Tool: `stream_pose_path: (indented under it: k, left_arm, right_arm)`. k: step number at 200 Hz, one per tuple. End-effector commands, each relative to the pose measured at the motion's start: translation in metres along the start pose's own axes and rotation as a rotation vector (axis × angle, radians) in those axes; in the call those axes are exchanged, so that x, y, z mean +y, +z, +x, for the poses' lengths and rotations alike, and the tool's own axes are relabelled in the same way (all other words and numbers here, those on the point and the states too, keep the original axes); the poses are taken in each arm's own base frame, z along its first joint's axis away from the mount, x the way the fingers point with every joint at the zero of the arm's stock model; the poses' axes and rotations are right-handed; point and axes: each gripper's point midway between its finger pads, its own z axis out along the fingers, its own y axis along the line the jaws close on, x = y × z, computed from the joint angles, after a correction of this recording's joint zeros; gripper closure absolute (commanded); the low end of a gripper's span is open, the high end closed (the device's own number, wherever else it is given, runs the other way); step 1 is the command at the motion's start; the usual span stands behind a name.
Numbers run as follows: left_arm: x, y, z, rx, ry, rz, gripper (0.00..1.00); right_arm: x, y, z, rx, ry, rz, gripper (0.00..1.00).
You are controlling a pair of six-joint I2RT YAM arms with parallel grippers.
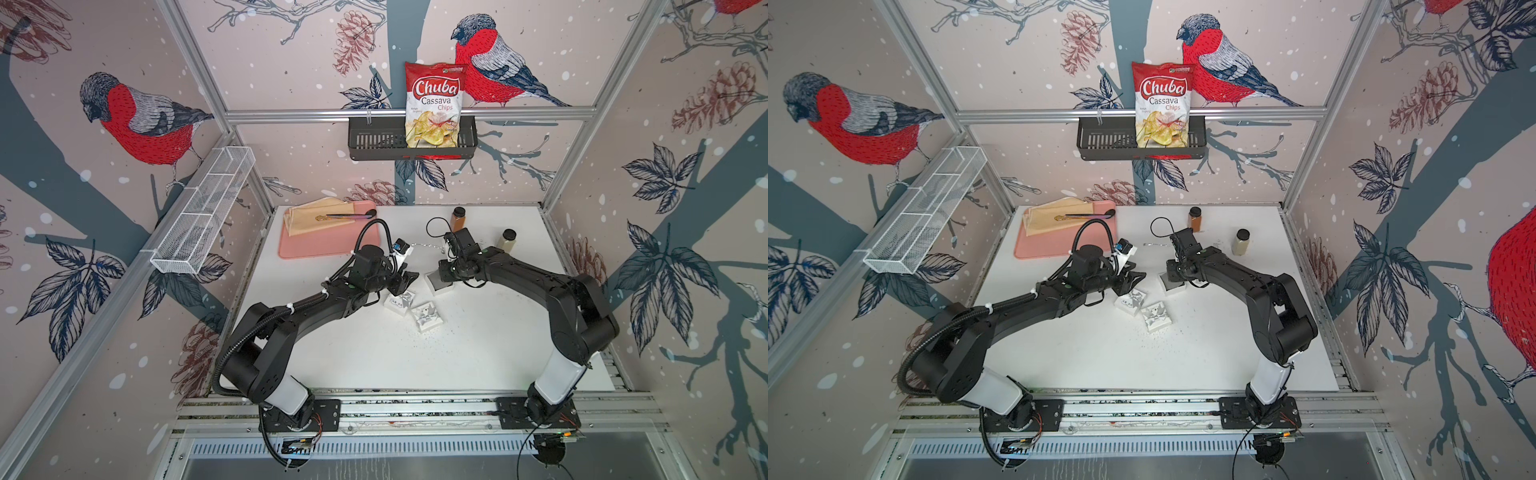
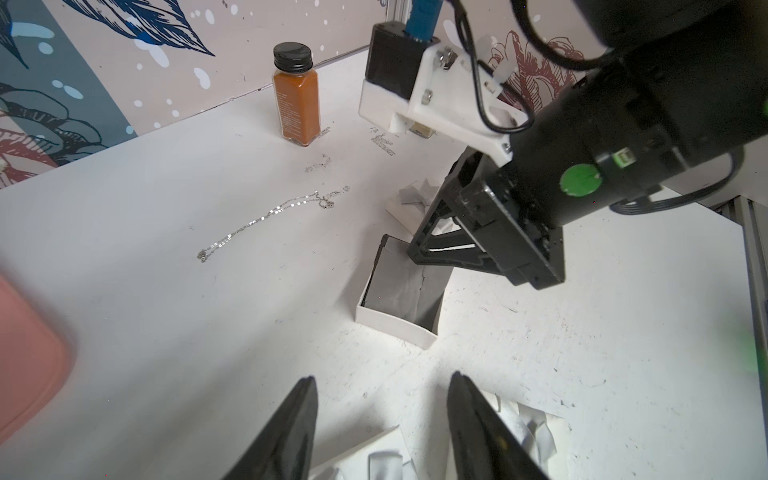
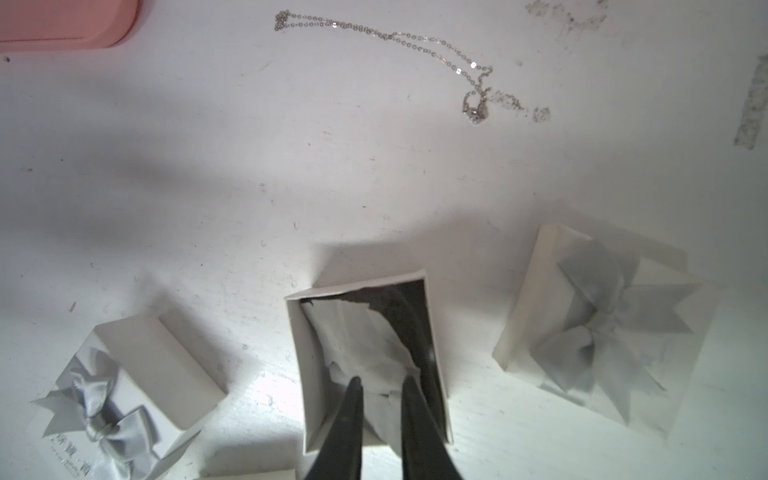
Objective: Take the necklace out of the lift-off lid jewelry box
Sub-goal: Place the inner lining in the jewelry box.
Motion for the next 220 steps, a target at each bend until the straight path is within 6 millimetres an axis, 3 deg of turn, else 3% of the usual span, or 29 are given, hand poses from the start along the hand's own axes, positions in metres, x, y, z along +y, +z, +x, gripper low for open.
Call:
stream_pose_path:
  k: [1,59,112,178,220]
  left_arm:
    - [0.004,-0.009,-0.009,-0.024,0.017,-0.038,0.43]
    - [0.013,-0.029,-0.010,-0.045,0.018,-0.096,0.41]
    - [0.018,-0.033,-0.011,-0.052,0.013,-0.109,0.41]
    - [0.024,-0.036,-0.011,-0.063,-0.003,-0.122,0.41]
    - [0.037,-0.043,-0.016,-0.092,-0.040,-0.174,0.41]
  right_arm:
    - [0.007,0.008,-0.008,-0.022,0.016,-0.029,0.81]
    - [-0.004,0.039,0.010,0.041,0.030,0.027,0.83]
    - [-0.006,0.051,0.022,0.082,0.027,0.030,0.84]
    - [0.001,0.011,-0.009,0.006,-0.034,0.139,0.83]
    - [0.000,0.007,-0.001,0.055,-0.029,0.163,0.83]
